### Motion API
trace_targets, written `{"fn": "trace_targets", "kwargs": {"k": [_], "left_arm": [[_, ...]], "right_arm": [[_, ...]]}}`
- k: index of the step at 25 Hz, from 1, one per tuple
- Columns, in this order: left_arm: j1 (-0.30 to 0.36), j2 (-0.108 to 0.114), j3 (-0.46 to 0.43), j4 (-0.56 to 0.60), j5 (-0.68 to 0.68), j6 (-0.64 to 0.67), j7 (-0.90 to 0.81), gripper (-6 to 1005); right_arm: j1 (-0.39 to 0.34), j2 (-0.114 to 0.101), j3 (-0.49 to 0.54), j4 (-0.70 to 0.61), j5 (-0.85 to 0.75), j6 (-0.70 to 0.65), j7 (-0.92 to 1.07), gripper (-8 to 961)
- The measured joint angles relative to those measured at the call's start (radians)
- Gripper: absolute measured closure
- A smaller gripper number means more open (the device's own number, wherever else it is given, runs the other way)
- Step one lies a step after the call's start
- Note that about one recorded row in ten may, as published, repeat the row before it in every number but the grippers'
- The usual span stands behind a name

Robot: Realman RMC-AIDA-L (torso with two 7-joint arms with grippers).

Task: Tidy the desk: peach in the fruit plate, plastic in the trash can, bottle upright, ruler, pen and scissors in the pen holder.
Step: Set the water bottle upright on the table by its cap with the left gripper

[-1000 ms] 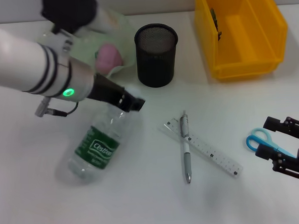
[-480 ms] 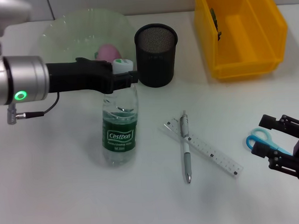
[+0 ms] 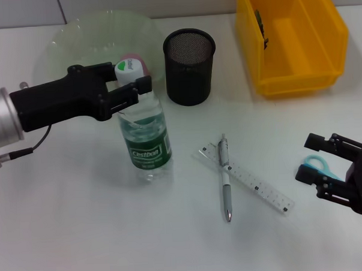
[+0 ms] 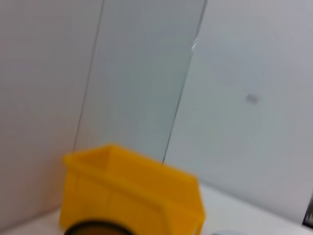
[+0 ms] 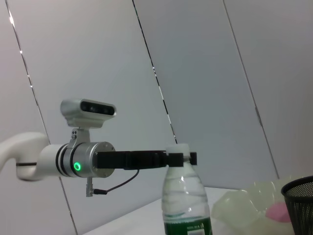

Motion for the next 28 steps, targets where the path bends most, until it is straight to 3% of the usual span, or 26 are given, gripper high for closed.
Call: {"fn": "trace_targets", "kwargs": {"k": [8,13,17,18,21,23,28], "left_arm": [[-0.017,0.001,-0.09,-0.199,-0.14,0.138,0.332,546],[-0.046,0.001,-0.105,-0.32,-0.196,0.136,0.502,531],[-0.054,0.0,-0.107,-0.343,-0.202,0.134,0.534,520],[-0.08,-0.002,-0.13,-0.411,-0.217,0.13,0.632,517],[-0.08,-0.002,-0.13,-0.411,-0.217,0.13,0.632,508],[-0.109,-0.003,-0.16,-0.521,-0.252,0.12,0.762,503],[-0.12,-0.006,-0.16,-0.551,-0.259,0.067,0.791,488]], "right_arm": [[0.025,0.001,0.0,0.022,0.005,0.001,-0.002,253],[0.037,0.005,0.011,0.025,0.006,0.001,-0.002,253],[0.039,0.008,0.013,0.025,0.007,0.001,-0.002,253],[0.04,0.011,0.015,0.025,0.007,0.001,-0.002,253],[0.04,0.013,0.021,0.025,0.007,0.001,-0.002,253],[0.039,0.014,0.027,0.025,0.008,0.002,-0.003,253],[0.039,0.014,0.037,0.025,0.008,0.003,-0.003,254]]}}
